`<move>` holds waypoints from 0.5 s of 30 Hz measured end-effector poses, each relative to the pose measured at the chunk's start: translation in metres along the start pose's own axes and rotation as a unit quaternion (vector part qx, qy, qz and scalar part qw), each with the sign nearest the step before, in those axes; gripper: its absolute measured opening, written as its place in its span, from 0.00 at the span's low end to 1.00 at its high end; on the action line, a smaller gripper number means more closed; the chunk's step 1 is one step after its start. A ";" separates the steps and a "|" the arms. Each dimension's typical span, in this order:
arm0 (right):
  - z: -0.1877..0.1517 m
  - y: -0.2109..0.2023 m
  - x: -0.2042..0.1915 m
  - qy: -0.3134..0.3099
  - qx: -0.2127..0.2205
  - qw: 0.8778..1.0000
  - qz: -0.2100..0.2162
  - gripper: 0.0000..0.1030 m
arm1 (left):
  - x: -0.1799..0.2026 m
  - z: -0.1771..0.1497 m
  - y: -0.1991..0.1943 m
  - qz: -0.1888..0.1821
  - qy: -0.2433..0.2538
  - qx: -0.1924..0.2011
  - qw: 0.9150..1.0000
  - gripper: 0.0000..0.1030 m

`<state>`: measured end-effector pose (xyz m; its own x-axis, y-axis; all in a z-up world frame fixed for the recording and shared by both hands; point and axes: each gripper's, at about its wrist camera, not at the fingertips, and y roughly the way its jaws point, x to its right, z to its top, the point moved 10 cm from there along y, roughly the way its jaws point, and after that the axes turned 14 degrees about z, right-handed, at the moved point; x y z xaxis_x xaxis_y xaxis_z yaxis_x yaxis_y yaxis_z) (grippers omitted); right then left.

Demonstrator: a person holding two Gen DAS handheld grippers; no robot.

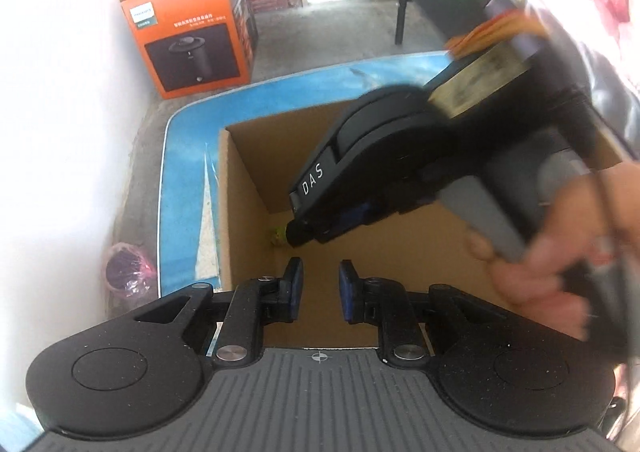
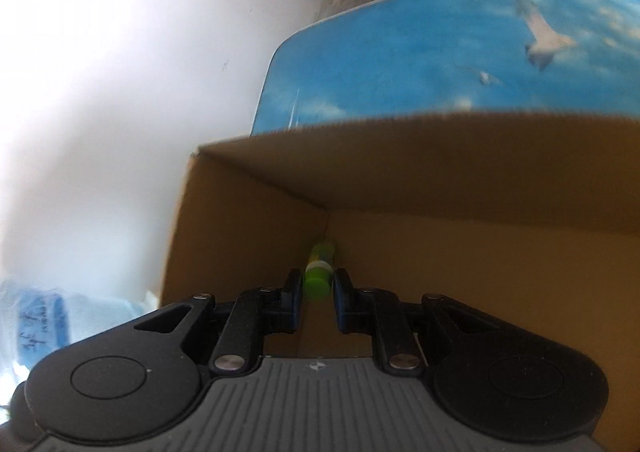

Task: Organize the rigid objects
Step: 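Carry the glue stick into the cardboard box and open the right tool, then move the right tool back to the pink bowl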

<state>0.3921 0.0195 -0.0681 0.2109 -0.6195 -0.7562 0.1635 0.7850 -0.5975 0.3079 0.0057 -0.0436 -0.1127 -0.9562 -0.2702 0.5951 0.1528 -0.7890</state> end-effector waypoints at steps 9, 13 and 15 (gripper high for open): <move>0.002 -0.025 -0.003 -0.014 0.047 0.999 0.001 0.50 | -0.012 -0.005 -0.058 -0.031 -0.057 0.054 0.996 0.27; -0.002 -0.050 -0.009 -0.005 0.072 0.997 0.012 0.50 | -0.012 -0.002 -0.081 -0.038 -0.066 0.080 0.994 0.28; -0.008 -0.067 -0.018 -0.011 0.085 0.996 0.023 0.50 | -0.012 -0.007 -0.098 -0.043 -0.069 0.095 0.992 0.29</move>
<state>0.3697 -0.0219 -0.0168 0.2422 -0.5844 -0.7745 0.3142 0.8024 -0.5073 0.2451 0.0039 0.0327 -0.0672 -0.9909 -0.1169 0.7290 0.0312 -0.6839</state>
